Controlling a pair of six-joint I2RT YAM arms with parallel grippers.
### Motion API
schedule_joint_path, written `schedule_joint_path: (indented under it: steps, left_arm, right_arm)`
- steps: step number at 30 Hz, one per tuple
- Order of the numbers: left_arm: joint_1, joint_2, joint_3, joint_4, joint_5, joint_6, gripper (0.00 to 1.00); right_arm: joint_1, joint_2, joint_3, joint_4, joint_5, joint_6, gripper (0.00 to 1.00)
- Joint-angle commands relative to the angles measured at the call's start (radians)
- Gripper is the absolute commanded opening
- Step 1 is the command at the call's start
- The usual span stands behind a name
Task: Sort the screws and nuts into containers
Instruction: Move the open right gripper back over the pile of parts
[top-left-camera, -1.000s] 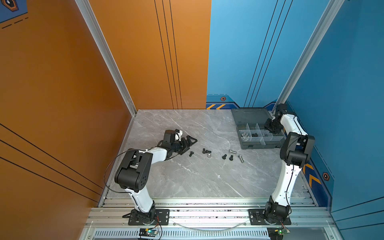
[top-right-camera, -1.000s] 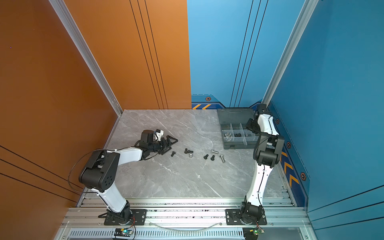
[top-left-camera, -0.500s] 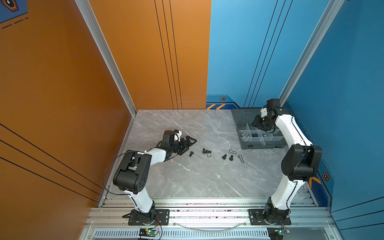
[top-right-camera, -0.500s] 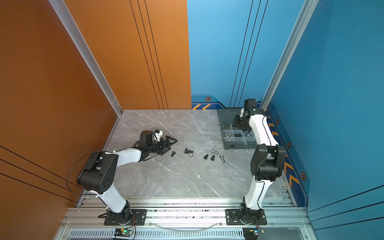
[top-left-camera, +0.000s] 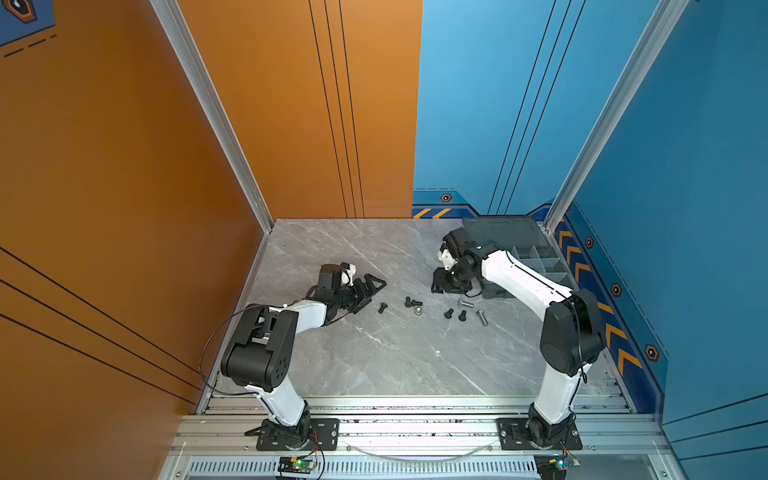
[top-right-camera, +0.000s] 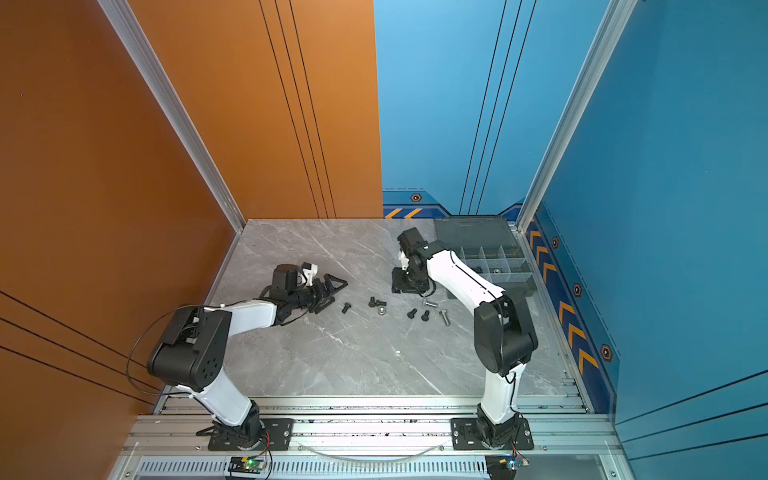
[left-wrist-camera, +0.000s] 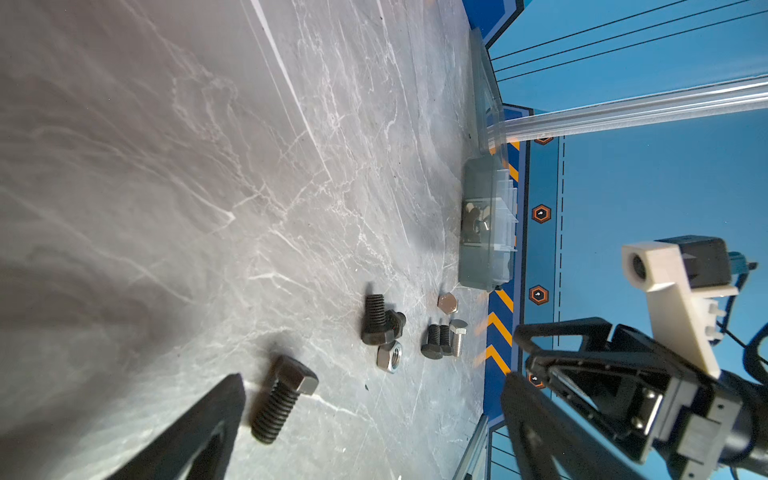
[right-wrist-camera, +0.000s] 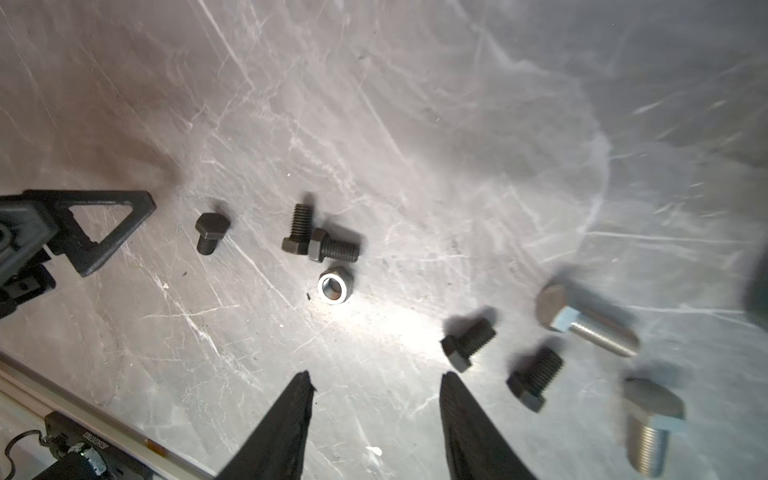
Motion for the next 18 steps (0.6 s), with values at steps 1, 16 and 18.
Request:
schedule_joint_path:
  steps: [1, 16, 18]
  left_arm:
    - [0.010, -0.030, -0.020, 0.005, 0.007, 0.018, 0.98]
    - [0.024, -0.031, -0.040, 0.017, 0.019, 0.020, 0.98]
    - [0.026, -0.032, -0.039, 0.018, 0.018, 0.020, 0.98]
  right_arm:
    - [0.039, 0.060, -0.008, 0.020, 0.040, 0.072, 0.53]
    - [0.128, 0.192, 0.043, 0.027, 0.103, 0.110, 0.54]
    - [0.129, 0.196, 0.052, 0.029, 0.104, 0.110, 0.54]
